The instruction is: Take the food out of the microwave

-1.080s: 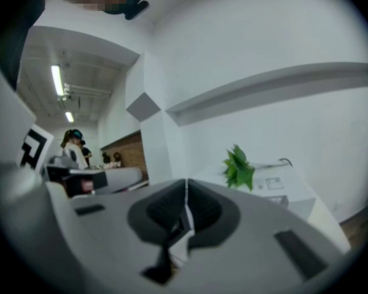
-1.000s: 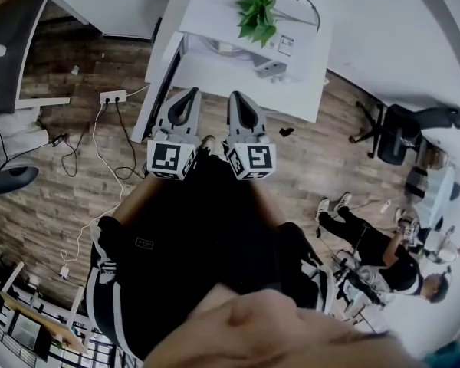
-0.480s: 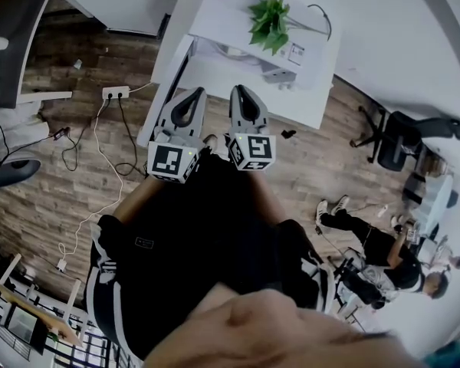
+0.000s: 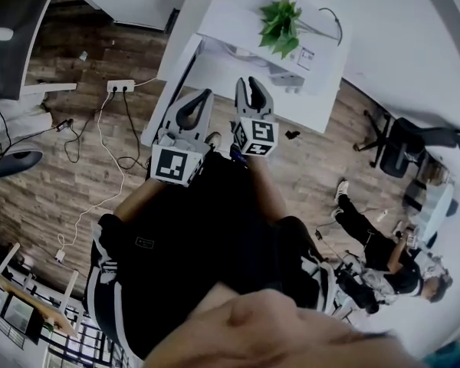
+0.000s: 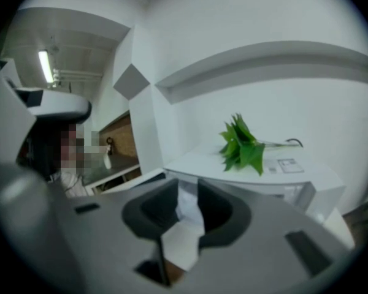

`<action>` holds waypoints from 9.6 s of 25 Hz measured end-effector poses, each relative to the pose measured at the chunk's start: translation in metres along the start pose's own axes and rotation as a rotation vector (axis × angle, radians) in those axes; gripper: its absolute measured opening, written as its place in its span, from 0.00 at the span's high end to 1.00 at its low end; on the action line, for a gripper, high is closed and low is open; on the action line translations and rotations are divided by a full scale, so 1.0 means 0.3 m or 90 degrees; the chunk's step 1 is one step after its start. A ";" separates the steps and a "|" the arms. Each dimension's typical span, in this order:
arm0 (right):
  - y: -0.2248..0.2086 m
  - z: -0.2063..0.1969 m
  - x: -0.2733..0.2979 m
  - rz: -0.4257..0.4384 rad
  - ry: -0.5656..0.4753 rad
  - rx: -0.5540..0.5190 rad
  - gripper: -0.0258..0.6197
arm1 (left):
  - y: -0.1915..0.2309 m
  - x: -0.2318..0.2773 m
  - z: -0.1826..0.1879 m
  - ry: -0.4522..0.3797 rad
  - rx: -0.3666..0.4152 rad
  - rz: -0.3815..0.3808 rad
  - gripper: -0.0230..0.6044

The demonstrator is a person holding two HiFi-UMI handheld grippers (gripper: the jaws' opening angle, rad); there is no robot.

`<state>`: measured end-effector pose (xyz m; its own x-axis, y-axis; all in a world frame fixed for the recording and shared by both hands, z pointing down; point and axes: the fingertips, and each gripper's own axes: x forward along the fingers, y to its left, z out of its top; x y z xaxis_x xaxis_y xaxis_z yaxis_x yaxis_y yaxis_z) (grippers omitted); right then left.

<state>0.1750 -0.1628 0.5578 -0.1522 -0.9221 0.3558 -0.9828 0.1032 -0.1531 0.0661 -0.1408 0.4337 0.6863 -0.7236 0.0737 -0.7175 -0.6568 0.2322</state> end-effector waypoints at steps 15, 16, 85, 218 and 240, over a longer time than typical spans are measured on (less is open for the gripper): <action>-0.092 -0.190 0.202 -0.032 0.090 -0.010 0.68 | 0.013 0.016 -0.006 0.011 -0.001 0.002 0.92; -0.098 -0.200 0.214 -0.033 0.095 -0.009 0.68 | 0.016 0.016 -0.005 0.011 -0.001 0.003 0.92; -0.363 -0.561 0.699 -0.121 0.256 -0.004 0.51 | 0.159 0.088 -0.069 0.058 -0.026 0.035 0.92; -0.176 -0.087 -0.235 -0.082 -0.009 0.075 0.51 | -0.103 0.024 -0.096 0.020 0.008 -0.079 0.92; -0.052 0.153 -0.419 -0.055 -0.128 0.047 0.50 | -0.107 0.061 -0.116 0.029 0.019 -0.083 0.92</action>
<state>0.2142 -0.0655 0.4731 -0.0364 -0.9829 0.1808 -0.9798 -0.0005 -0.2001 0.1059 -0.1257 0.4613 0.7779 -0.6221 0.0883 -0.6248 -0.7510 0.2134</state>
